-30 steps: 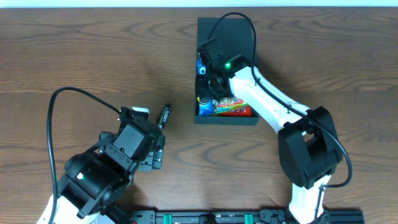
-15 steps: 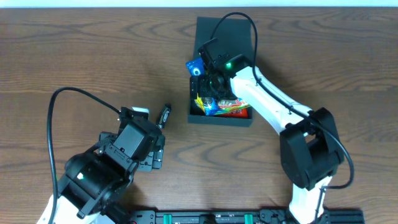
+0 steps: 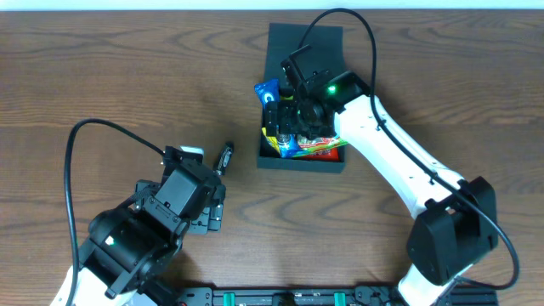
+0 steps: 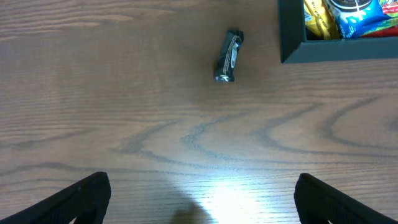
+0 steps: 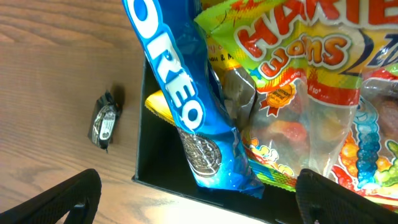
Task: Pack container
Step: 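Lower the OREO pack upright into the box's left side and release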
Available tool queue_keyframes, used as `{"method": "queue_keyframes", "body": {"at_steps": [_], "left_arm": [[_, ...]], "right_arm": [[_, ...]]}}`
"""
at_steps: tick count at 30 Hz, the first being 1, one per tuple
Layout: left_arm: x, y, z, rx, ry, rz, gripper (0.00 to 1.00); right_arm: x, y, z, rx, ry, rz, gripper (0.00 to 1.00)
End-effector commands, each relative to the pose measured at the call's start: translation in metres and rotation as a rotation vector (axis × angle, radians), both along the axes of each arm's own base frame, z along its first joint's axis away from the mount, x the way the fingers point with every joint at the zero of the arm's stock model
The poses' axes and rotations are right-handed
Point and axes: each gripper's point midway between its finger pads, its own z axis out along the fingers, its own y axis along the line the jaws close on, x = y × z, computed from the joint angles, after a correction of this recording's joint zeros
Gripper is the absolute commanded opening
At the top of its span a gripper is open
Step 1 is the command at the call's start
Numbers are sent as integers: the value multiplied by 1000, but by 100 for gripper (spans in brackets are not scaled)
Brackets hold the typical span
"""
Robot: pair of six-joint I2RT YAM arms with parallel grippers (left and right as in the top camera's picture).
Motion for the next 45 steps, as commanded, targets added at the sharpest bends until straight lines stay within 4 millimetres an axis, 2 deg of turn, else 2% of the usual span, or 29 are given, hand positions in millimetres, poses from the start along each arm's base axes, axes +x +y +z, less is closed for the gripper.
{"method": "queue_keyframes", "body": {"at_steps": [1, 6, 10, 15, 18, 21, 23, 26, 30, 38, 45], "left_arm": [[0, 1, 2, -6, -5, 5, 95], [0, 0, 2, -7, -7, 5, 95], [2, -1, 3, -12, -13, 5, 95], [4, -3, 4, -21, -24, 5, 95], [4, -3, 4, -20, -23, 5, 95], [3, -3, 4, -23, -20, 3, 95], [3, -3, 4, -23, -20, 3, 95], [3, -3, 4, -23, -21, 3, 95], [3, -3, 4, -22, -21, 3, 95], [2, -2, 3, -18, -15, 4, 95], [2, -2, 3, -18, -15, 3, 95]], "right_arm": [[-2, 7, 2, 8, -6, 25, 99], [16, 10, 7, 19, -79, -13, 99], [21, 11, 4, 0, -99, -53, 99], [23, 41, 9, 26, -181, 61, 99], [28, 52, 11, 44, -219, 86, 99], [44, 56, -2, 23, -257, 68, 99], [51, 68, -16, 37, -272, 128, 99], [47, 89, -22, 79, -282, 243, 99], [42, 102, -19, 58, -331, 305, 99], [58, 70, -21, -139, -397, 204, 99], [56, 62, -15, -167, -398, 194, 99]]}}
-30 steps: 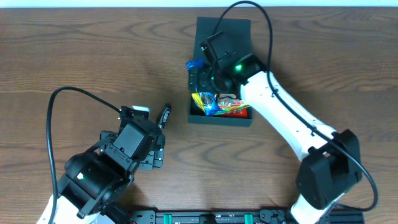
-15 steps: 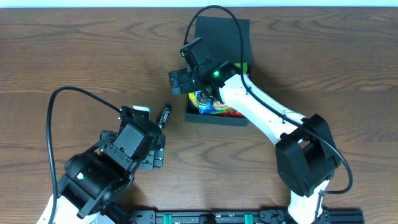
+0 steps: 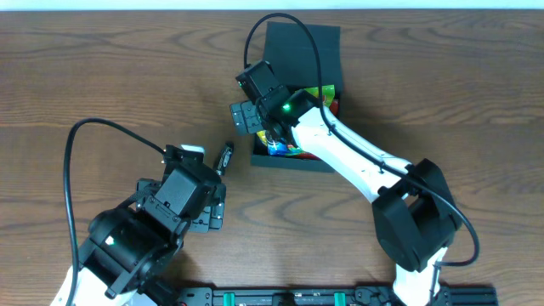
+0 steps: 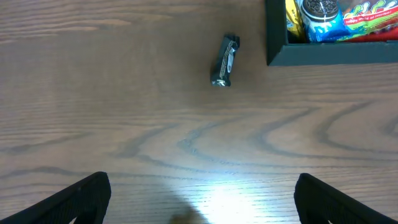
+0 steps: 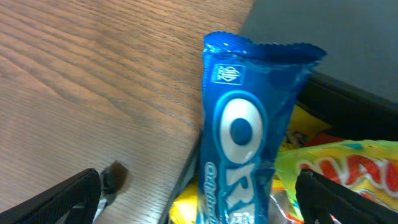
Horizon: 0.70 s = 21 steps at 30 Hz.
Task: Pack container
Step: 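Lower the OREO pack upright into the box's left side and release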
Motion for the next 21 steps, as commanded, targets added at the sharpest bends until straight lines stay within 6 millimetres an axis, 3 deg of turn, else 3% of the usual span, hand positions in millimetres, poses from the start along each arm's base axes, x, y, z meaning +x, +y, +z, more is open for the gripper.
{"method": "queue_keyframes", "body": {"at_steps": [1, 6, 9, 12, 15, 21], "left_arm": [[-1, 1, 1, -4, -2, 5, 95], [-1, 1, 1, -3, -2, 5, 95], [-1, 1, 1, -2, -3, 5, 95], [0, 2, 1, 0, -4, 6, 95], [-1, 2, 1, 2, -1, 6, 95], [-2, 3, 0, 7, 5, 6, 95]], "right_arm": [[1, 2, 14, -4, -31, 7, 99], [-17, 37, 48, 176, -15, 173, 99], [-21, 47, 53, 199, -23, 259, 99], [-8, 30, 51, 133, -62, 198, 99], [13, 0, 51, 33, -125, 85, 99], [30, -45, 42, -36, -102, -15, 99]]}}
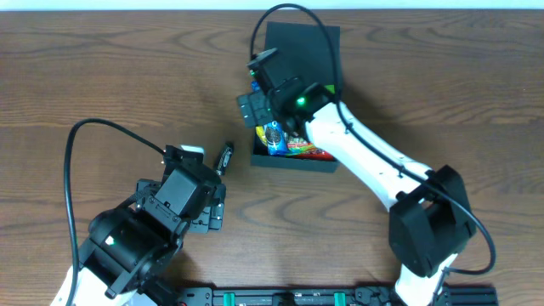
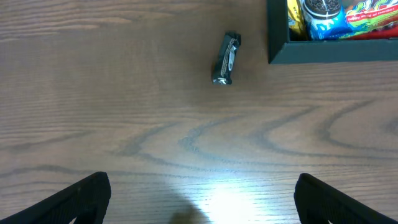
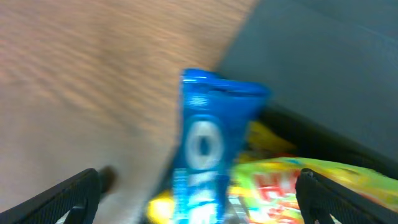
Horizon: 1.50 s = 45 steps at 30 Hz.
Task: Pack container
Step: 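Lower the OREO pack upright into the box's left side and release, then retract the right gripper right away from the box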
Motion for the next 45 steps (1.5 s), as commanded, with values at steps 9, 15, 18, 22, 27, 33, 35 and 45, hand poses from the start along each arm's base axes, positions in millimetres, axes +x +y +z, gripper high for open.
{"method": "queue_keyframes", "body": {"at_steps": [9, 15, 18, 22, 27, 33, 35, 45], "left_arm": [[-2, 3, 0, 4, 2, 7, 95], [-2, 2, 1, 4, 2, 7, 95], [-2, 2, 0, 4, 2, 7, 95], [-2, 3, 0, 4, 2, 7, 95], [-2, 3, 0, 7, 6, 7, 95], [-2, 3, 0, 7, 6, 7, 95], [-2, 3, 0, 7, 6, 7, 95], [-2, 3, 0, 7, 5, 7, 95]], "right_arm": [[27, -78, -10, -57, 30, -186, 99], [13, -89, -40, -97, 92, -192, 99], [9, -93, -48, -109, 109, -195, 99], [13, -108, -47, -173, 78, -241, 99], [10, -128, -47, -259, 72, -285, 99], [7, -147, -47, -305, 77, -368, 99], [7, -149, -47, -302, 81, -380, 99], [2, -127, -50, -159, 141, -350, 99]]}}
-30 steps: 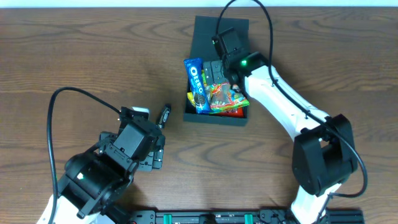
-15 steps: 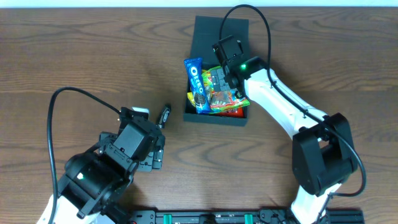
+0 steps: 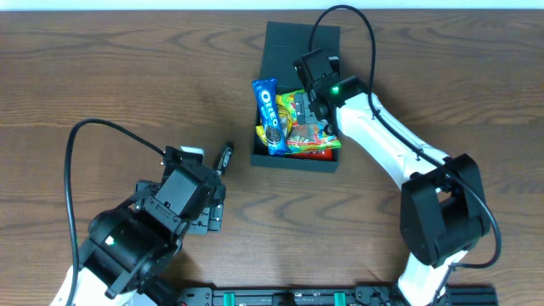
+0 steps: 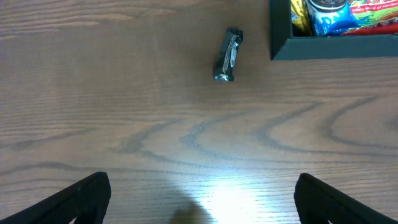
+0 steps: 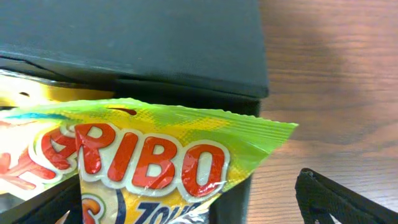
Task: Pack container
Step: 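Retract the right gripper right away from the box, then move the left gripper over the small black wrapped item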
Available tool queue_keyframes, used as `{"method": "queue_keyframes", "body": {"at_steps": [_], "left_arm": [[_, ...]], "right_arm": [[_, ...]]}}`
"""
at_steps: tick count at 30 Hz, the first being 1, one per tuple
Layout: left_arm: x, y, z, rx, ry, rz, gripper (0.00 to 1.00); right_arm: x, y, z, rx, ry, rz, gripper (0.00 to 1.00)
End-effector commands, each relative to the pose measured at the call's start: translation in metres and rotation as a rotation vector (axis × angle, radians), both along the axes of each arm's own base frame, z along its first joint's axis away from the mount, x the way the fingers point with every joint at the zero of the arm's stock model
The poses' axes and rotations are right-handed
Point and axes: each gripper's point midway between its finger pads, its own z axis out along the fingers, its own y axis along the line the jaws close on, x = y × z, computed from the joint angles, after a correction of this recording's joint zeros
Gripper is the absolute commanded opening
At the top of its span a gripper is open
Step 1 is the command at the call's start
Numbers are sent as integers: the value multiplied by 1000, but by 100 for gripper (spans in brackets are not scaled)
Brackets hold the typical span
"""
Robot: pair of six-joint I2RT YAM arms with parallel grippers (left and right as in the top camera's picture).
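The black container (image 3: 296,161) holds a blue Oreo pack (image 3: 269,114) along its left side and a yellow-green Haribo bag (image 3: 306,119) in the middle. Its lid (image 3: 302,38) lies flat behind it. My right gripper (image 3: 316,85) hangs open over the container's back right. In the right wrist view the Haribo bag (image 5: 155,162) fills the space between its fingers, below the lid (image 5: 124,43). A small dark candy bar (image 3: 224,158) lies on the table left of the container. My left gripper (image 4: 202,208) stands open well short of the candy bar (image 4: 227,56).
The table (image 3: 102,76) is brown wood. The container's front left corner (image 4: 280,50) shows at the top right of the left wrist view, with the Oreo's end (image 4: 326,12) inside. Black cables loop over both arms.
My right gripper has moved from the container's back left corner, by the Oreo pack, to its back right over the Haribo bag. The Oreo pack now lies uncovered along the left wall.
First my right gripper was over the packed container at the Oreo pack. Then it was at the back left corner, and the container stood slightly further left. It stayed there, and now is at the back right. The left arm and candy bar have not moved.
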Motion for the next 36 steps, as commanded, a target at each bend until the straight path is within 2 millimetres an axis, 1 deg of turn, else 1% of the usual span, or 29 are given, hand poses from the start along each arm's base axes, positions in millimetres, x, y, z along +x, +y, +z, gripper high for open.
{"method": "queue_keyframes", "body": {"at_steps": [1, 3, 7, 8, 10, 12, 18, 20, 22, 23, 25, 26, 28, 30, 32, 34, 36], "left_arm": [[0, 2, 1, -1, -4, 7, 95], [-1, 2, 1, 1, -3, 7, 95], [-1, 2, 1, 2, -3, 7, 95], [-1, 2, 1, 2, -3, 7, 95], [-1, 2, 1, 1, -2, 7, 95], [-1, 2, 1, 2, -1, 7, 95], [-5, 5, -1, 16, 16, 7, 95], [-6, 6, -2, 20, 21, 7, 95], [-6, 6, -2, 20, 21, 7, 95], [-6, 6, -2, 20, 21, 7, 95], [-6, 6, -2, 20, 21, 7, 95], [-6, 6, -2, 20, 21, 6, 95], [-6, 6, -2, 28, 21, -8, 95], [-5, 6, -2, 37, 18, -25, 95], [-3, 5, -1, 40, 14, -27, 95], [-1, 4, -2, 55, 14, -43, 95], [5, 5, -5, 85, 13, -32, 95]], "right_arm": [[-3, 5, 2, 80, 15, -7, 99], [-2, 6, 13, 93, -7, -5, 99], [-2, 4, 47, 120, -80, -6, 99], [-3, 3, 54, 121, -92, -7, 99], [-8, 0, 70, 130, -113, -8, 99], [-18, -4, 77, 128, -100, -18, 99], [-59, -24, 84, 121, -2, -111, 99], [-74, -32, 96, 133, 6, -147, 98], [-84, -36, 109, 139, -5, -148, 96], [-90, -39, 116, 141, -11, -147, 96], [-103, -49, 127, 127, -25, -155, 96], [-114, -57, 131, 119, -33, -165, 96], [-133, -67, 129, 124, -38, -176, 97], [-158, -79, 115, 135, -40, -201, 99], [-175, -87, 101, 149, -45, -233, 99], [-185, -92, 93, 164, -52, -256, 99], [-192, -96, 89, 171, -61, -269, 99]]}}
